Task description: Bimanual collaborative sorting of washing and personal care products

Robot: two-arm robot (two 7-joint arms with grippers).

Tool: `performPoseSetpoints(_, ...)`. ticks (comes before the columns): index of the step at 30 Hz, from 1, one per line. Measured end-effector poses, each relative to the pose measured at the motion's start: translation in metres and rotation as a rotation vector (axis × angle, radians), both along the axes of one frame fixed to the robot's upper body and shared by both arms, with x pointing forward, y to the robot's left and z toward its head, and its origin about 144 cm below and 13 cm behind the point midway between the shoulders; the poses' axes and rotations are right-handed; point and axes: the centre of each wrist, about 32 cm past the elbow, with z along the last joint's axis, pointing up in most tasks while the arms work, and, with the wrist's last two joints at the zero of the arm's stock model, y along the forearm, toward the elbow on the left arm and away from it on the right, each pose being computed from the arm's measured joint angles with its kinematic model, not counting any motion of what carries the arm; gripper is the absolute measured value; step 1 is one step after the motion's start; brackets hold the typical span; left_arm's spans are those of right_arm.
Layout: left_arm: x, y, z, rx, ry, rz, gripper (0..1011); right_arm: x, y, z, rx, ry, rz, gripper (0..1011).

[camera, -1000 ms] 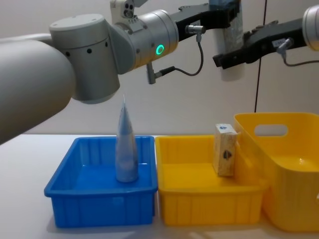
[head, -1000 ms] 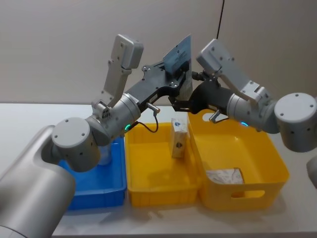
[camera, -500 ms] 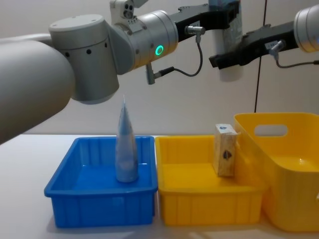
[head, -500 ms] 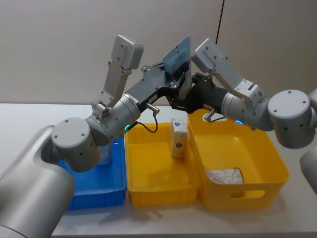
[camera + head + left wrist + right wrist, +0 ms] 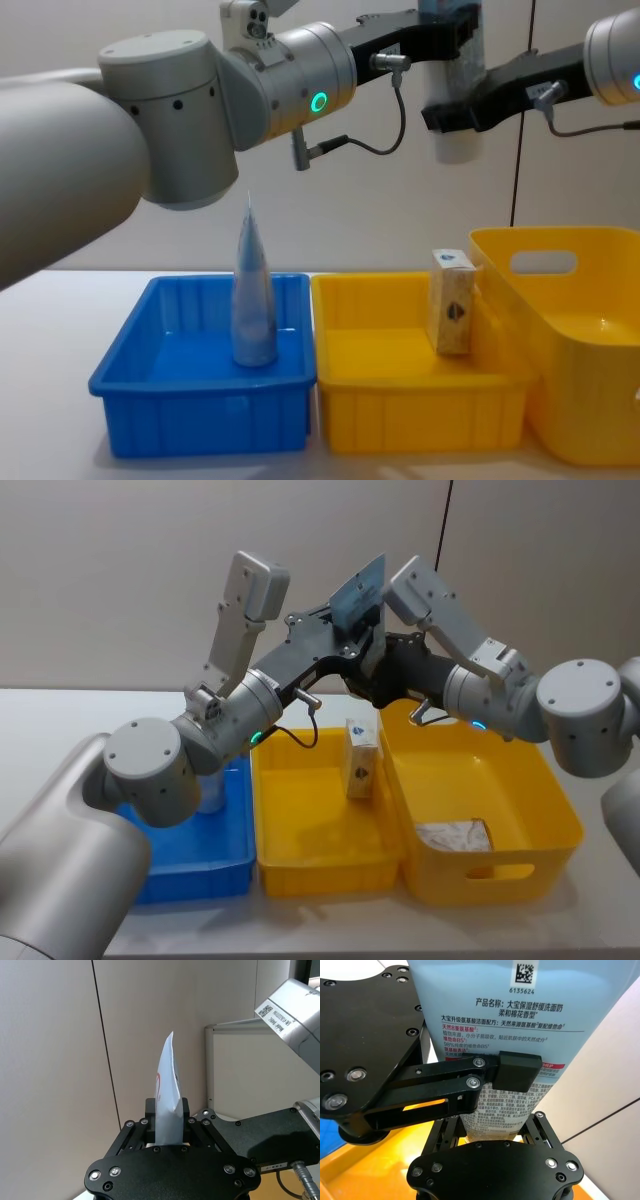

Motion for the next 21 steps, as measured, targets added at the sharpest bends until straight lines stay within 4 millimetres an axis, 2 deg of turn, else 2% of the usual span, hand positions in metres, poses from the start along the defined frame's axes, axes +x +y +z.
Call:
performPoseSetpoints(18, 0.0000, 0.0000, 0.0001, -0.001, -0.001, -0.001, 220, 0.0008, 0.0006, -0.0003, -0.001, 0.004, 0.001, 404)
performPoseSetpoints(21, 0.0000, -0.0001, 0.0002, -0.001, -0.001, -0.001, 248, 0.0009, 0.0006, -0.0003, -0.001, 0.005, 0.001, 404)
